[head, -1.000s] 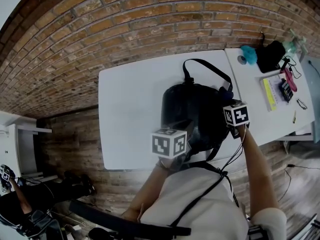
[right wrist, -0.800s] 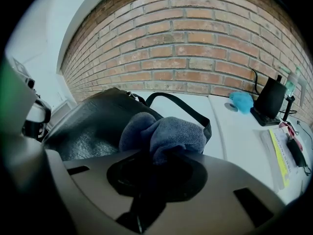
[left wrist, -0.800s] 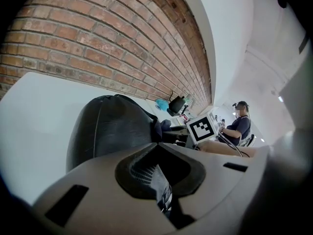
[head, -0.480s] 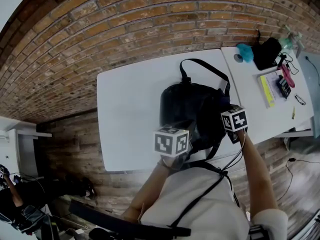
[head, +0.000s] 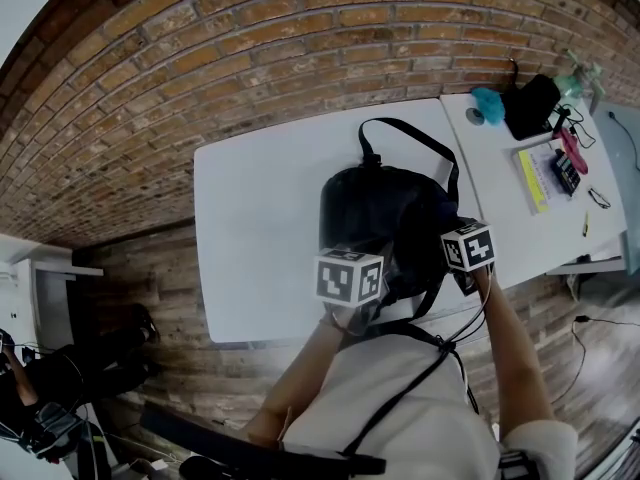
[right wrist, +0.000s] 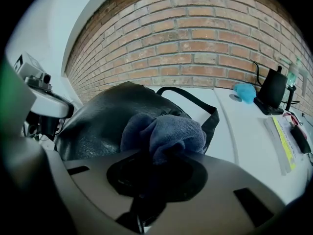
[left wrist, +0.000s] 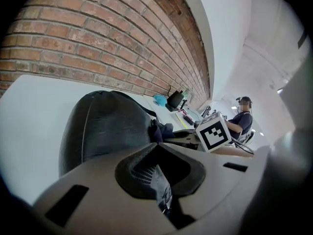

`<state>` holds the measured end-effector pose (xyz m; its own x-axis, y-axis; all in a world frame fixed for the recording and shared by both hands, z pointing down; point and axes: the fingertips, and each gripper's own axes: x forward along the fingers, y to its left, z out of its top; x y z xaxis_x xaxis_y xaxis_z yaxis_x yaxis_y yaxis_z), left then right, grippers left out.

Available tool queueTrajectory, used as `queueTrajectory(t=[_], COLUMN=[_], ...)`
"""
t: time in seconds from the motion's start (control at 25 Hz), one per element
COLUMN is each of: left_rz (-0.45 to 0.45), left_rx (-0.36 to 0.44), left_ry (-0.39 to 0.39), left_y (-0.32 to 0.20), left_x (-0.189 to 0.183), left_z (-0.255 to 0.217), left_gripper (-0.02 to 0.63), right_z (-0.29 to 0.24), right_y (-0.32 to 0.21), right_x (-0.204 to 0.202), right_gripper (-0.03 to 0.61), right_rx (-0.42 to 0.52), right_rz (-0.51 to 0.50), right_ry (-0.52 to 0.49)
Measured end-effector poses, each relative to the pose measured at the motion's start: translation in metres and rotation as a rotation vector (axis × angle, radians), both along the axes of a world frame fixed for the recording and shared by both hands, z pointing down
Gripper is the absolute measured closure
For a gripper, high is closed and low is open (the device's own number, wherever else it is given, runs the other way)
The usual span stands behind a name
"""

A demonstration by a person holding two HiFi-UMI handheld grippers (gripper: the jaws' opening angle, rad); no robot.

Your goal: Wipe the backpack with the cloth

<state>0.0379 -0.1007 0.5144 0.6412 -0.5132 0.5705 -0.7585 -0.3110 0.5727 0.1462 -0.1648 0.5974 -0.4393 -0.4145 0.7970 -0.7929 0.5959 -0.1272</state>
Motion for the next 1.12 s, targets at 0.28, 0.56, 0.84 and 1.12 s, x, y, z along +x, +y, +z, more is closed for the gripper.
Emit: queueTrajectory(t=[0.28,0.56,0.84,1.12], left_rz=[-0.002,-0.009,-0.021,-0.018], left_rx=[-0.003,0.003,0.009,0.01], left_ry=[0.002,0.005,0.019,0.013], left_y=[0.002,0.002,0.0,0.001], left_x=[0.001,-0.001,-0.003,-0.004], left_z=[0.001,-0.001,-0.003,-0.003], left_gripper=[0.611,0.61,0.609,0.609], right_z=[0.001,0.001,0.002,0.001], right_y=[0.01,0.021,0.034,0.044], right_x=[0.002,0.002,0.001,0.001], right_gripper=[0.505,0.505,0.505,0.505], right_rx=[-0.012,-0.022,-0.036,-0.046], right_rz=[0.001,-0.006,0.017,0.02], right_ry=[-0.007,-0.011,-0.043,-0.054])
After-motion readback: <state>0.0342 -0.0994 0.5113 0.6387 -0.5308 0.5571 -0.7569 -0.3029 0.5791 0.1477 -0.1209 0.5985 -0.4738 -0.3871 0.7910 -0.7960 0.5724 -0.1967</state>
